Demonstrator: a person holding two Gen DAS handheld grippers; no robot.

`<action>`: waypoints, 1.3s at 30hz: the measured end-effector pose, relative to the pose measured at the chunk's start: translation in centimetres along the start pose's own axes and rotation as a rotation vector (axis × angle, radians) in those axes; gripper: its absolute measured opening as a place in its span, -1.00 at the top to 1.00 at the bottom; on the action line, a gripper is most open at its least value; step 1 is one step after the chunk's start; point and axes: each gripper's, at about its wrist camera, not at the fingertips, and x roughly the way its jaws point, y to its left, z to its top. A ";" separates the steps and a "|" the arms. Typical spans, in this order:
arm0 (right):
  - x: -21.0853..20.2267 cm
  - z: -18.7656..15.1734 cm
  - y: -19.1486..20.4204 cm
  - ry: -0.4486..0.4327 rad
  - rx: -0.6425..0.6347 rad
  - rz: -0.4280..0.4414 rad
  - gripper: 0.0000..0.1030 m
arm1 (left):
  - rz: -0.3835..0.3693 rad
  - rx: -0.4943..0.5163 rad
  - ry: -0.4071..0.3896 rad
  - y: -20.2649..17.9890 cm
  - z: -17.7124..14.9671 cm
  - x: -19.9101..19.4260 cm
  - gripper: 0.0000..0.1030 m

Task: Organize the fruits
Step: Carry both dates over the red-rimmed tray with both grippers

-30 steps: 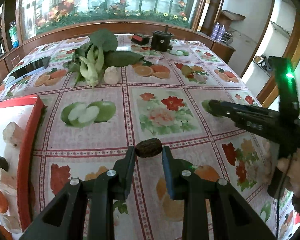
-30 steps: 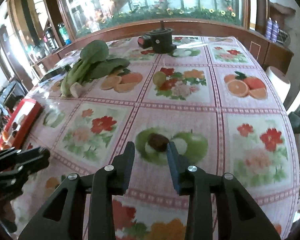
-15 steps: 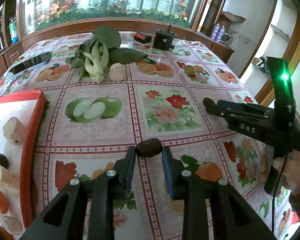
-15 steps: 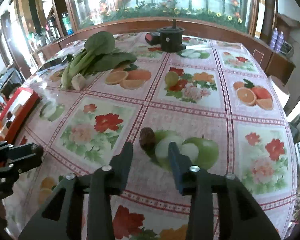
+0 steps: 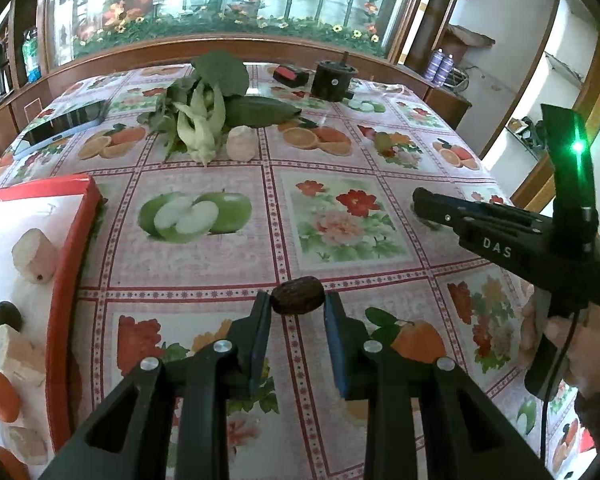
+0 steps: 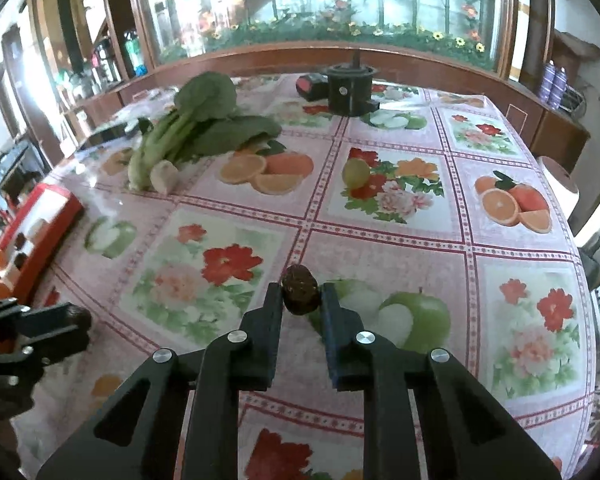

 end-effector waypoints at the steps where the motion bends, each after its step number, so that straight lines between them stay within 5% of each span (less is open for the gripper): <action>1: -0.3 0.0 0.2 -0.005 -0.002 0.003 0.64 | 0.000 0.004 -0.002 -0.1 0.0 -0.2 0.42; 17: -3.6 -0.1 6.9 -0.055 -0.080 0.049 0.64 | 0.000 0.003 -0.060 2.3 0.0 -4.7 0.42; 39: -0.8 3.4 24.4 -0.068 -0.252 0.278 0.64 | 0.190 -0.166 -0.104 17.6 -1.2 -10.8 0.42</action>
